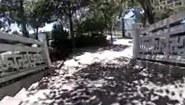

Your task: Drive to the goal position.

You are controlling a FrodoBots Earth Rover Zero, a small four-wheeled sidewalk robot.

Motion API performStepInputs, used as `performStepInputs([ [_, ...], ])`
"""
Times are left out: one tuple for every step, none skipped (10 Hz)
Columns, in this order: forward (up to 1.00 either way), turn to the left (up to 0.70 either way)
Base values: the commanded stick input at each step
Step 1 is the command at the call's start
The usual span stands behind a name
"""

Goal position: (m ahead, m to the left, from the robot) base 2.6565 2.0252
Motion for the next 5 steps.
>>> performStepInputs([
  [0.45,0.0],
  [0.45,0.0],
  [0.45,0.0],
  [0.45,0.0],
  [0.45,0.0],
])
